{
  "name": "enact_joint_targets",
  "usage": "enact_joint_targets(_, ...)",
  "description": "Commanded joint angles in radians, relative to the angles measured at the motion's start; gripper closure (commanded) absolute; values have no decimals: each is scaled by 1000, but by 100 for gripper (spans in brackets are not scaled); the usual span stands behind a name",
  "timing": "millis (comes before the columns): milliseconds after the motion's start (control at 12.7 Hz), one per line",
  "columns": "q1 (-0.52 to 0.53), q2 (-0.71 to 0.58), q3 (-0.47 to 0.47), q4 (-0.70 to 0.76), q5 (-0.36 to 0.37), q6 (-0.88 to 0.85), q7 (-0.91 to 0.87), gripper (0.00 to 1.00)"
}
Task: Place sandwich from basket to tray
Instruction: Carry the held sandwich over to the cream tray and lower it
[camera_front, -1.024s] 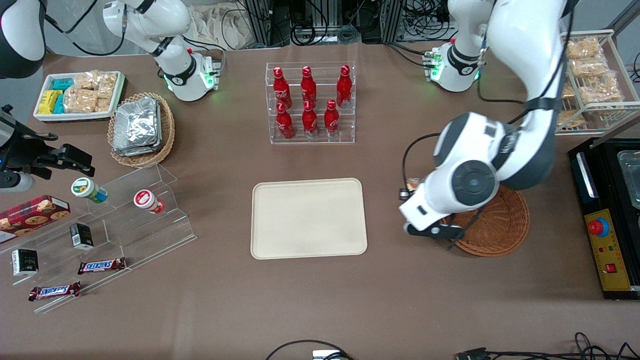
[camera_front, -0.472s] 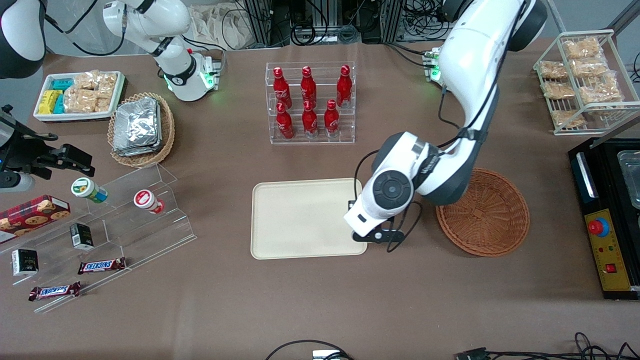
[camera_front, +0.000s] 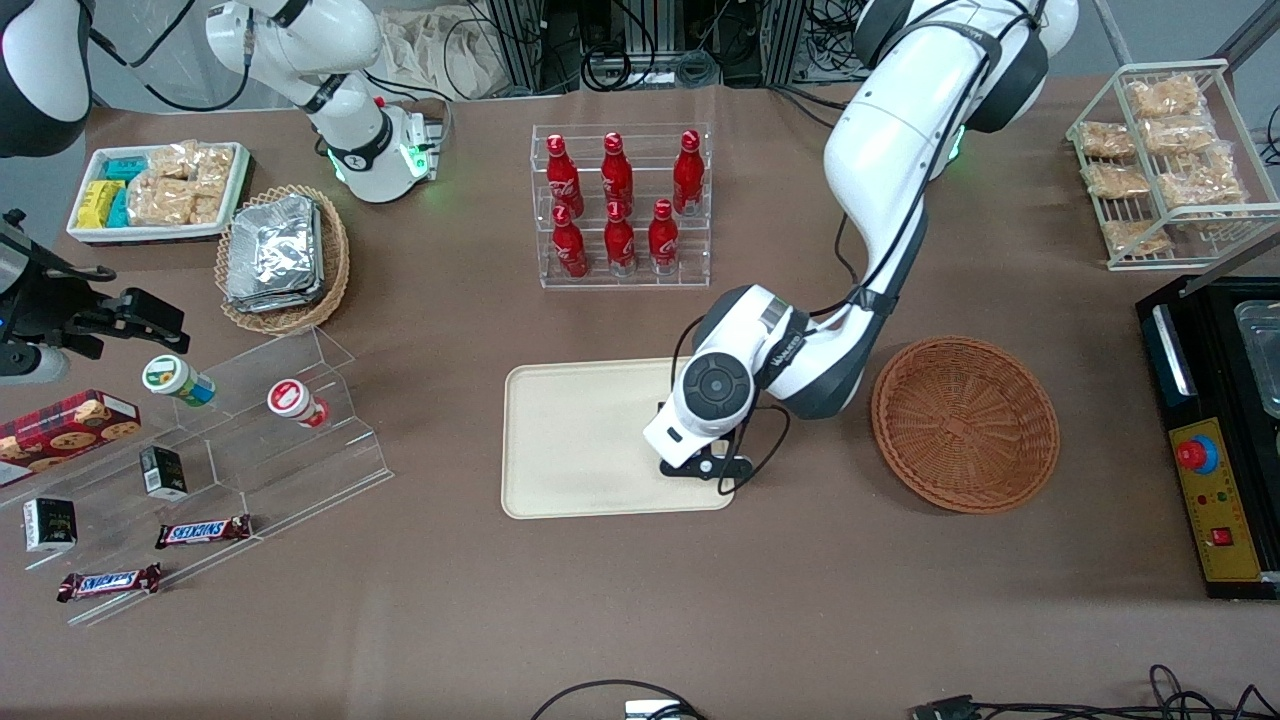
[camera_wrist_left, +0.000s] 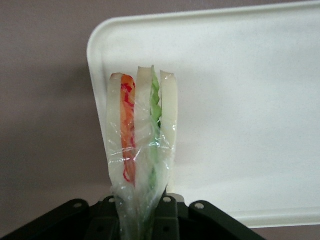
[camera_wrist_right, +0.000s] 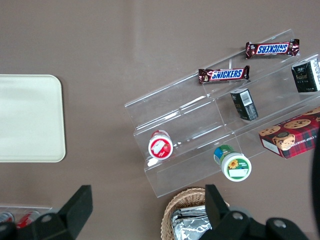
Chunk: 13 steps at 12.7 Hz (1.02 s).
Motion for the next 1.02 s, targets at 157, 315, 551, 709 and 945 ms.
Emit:
enact_joint_targets(157, -18, 33, 14, 35, 27, 7, -21, 91)
enact_joint_targets(315, -18, 33, 14, 32, 30, 9, -20, 1)
enact_joint_targets(551, -19, 30, 14, 15, 58, 38, -21, 0)
enact_joint_targets(709, -18, 25, 14, 15, 58, 36, -21, 0)
enact_joint_targets(945, -4, -7, 14, 25, 50, 23, -21, 0)
